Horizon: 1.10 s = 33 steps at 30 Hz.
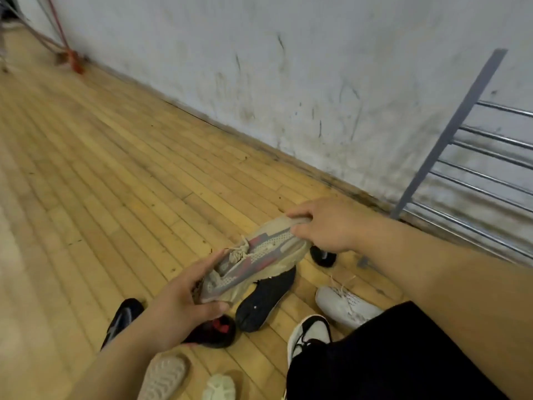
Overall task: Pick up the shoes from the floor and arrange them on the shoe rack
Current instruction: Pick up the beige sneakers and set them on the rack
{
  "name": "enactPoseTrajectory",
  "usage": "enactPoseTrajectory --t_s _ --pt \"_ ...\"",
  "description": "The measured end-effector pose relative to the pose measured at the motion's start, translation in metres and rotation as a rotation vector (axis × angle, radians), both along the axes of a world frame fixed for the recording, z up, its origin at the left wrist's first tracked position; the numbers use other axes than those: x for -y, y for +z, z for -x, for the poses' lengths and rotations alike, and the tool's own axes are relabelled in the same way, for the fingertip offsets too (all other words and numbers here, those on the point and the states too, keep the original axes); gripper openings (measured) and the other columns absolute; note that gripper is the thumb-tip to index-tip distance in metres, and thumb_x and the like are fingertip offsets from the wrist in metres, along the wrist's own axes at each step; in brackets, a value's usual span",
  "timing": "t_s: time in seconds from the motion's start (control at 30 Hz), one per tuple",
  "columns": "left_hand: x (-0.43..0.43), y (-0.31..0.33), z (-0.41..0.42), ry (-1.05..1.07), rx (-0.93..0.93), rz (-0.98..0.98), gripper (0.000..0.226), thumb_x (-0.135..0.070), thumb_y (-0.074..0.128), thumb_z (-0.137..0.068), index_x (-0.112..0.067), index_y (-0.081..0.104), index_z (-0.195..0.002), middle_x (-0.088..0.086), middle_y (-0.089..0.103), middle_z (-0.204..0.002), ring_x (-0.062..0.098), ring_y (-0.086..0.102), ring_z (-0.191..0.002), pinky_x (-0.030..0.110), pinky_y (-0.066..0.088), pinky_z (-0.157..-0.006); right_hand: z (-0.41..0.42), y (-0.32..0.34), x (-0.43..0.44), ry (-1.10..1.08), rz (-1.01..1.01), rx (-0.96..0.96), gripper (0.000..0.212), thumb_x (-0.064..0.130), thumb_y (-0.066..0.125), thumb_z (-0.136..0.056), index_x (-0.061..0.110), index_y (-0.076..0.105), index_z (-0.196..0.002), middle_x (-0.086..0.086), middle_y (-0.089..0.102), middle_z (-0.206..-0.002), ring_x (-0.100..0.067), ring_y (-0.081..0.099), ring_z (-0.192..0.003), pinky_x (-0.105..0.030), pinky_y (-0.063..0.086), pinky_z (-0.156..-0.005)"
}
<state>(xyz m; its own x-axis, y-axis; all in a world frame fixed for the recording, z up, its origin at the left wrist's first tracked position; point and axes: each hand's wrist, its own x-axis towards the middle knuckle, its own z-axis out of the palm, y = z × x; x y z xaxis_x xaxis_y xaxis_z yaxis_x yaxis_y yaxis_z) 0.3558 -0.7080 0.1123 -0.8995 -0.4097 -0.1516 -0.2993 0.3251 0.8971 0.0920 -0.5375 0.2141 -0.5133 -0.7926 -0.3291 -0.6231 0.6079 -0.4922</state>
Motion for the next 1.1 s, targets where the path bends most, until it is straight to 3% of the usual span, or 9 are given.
enactPoseTrajectory --t_s 0.1,0.2,0.37,0.53,0.67,0.73,0.8,0.93,1.1 --pt "0.003 -0.029 -0.040 0.051 0.095 -0.064 0.094 -0.019 0.090 -0.078 -0.065 0.039 -0.143 -0.031 0.053 -0.144 -0.006 0.053 -0.130 0.018 0.048 -0.100 -0.029 -0.030 0.013 0.086 -0.090 0.059 0.061 0.038 0.060 -0.101 0.034 0.038 -0.158 0.002 0.035 -0.165 -0.019 0.039 -0.146 -0.018 0.028 -0.107" --pt "0.000 -0.057 -0.066 0.148 0.154 -0.094 0.096 -0.023 0.089 -0.079 -0.061 0.035 -0.148 -0.032 0.056 -0.139 -0.002 0.058 -0.126 0.029 0.051 -0.104 -0.048 -0.048 0.025 0.156 -0.137 0.023 0.066 0.041 0.061 -0.100 0.034 0.033 -0.159 0.003 0.036 -0.164 -0.019 0.038 -0.147 -0.031 0.029 -0.120" --pt "-0.020 -0.123 -0.079 0.426 0.398 0.052 0.108 -0.045 0.089 -0.074 -0.049 0.021 -0.158 -0.008 0.050 -0.145 0.013 0.055 -0.124 0.035 0.050 -0.100 -0.053 -0.079 0.029 0.097 -0.112 -0.010 0.055 0.025 0.059 -0.100 0.031 0.046 -0.154 0.003 0.047 -0.156 -0.018 0.049 -0.135 -0.019 0.036 -0.097" --pt "-0.050 -0.202 -0.091 0.228 0.645 0.004 0.111 -0.055 0.086 -0.072 -0.046 0.018 -0.160 0.005 0.026 -0.164 0.026 0.037 -0.146 0.040 0.036 -0.118 -0.042 -0.096 0.029 0.104 -0.185 -0.129 0.056 0.017 0.054 -0.099 0.035 0.047 -0.152 0.004 0.052 -0.152 -0.019 0.053 -0.132 -0.030 0.045 -0.103" --pt "-0.072 -0.247 -0.087 0.048 0.791 0.063 0.112 -0.058 0.085 -0.064 -0.051 0.021 -0.156 0.003 0.028 -0.157 0.027 0.042 -0.137 0.039 0.042 -0.113 -0.034 -0.104 0.028 0.105 -0.239 -0.121 0.058 0.013 0.054 -0.099 0.036 0.047 -0.152 0.005 0.052 -0.152 -0.019 0.055 -0.131 -0.028 0.047 -0.099" --pt "-0.081 -0.259 -0.080 0.016 0.837 0.145 0.101 -0.055 0.080 -0.067 -0.051 0.026 -0.152 0.001 0.032 -0.148 0.028 0.046 -0.130 0.039 0.045 -0.108 -0.031 -0.108 0.031 0.118 -0.256 -0.119 0.059 0.014 0.055 -0.099 0.036 0.046 -0.153 0.004 0.050 -0.153 -0.020 0.054 -0.131 -0.028 0.046 -0.098" --pt "-0.086 -0.256 -0.071 0.023 0.853 0.221 0.083 -0.047 0.072 -0.075 -0.050 0.031 -0.147 0.000 0.035 -0.137 0.028 0.048 -0.123 0.039 0.049 -0.101 -0.029 -0.112 0.033 0.138 -0.268 -0.121 0.059 0.015 0.056 -0.099 0.036 0.046 -0.153 0.004 0.049 -0.154 -0.020 0.053 -0.132 -0.029 0.046 -0.100" --pt "-0.081 -0.239 -0.054 0.077 0.806 0.264 0.083 -0.047 0.073 -0.072 -0.043 0.031 -0.143 -0.002 0.036 -0.131 0.025 0.050 -0.119 0.036 0.052 -0.095 -0.025 -0.112 0.038 0.154 -0.277 -0.149 0.058 0.016 0.057 -0.099 0.035 0.045 -0.153 0.003 0.049 -0.154 -0.021 0.051 -0.134 -0.033 0.045 -0.105" --pt "-0.048 -0.193 -0.037 0.268 0.403 0.257 0.079 -0.044 0.075 -0.074 -0.041 0.035 -0.143 -0.012 0.031 -0.124 0.011 0.051 -0.106 0.026 0.054 -0.087 -0.016 -0.110 0.043 0.111 -0.268 -0.158 0.059 0.013 0.055 -0.099 0.036 0.045 -0.153 0.004 0.048 -0.154 -0.022 0.052 -0.132 -0.032 0.048 -0.101"
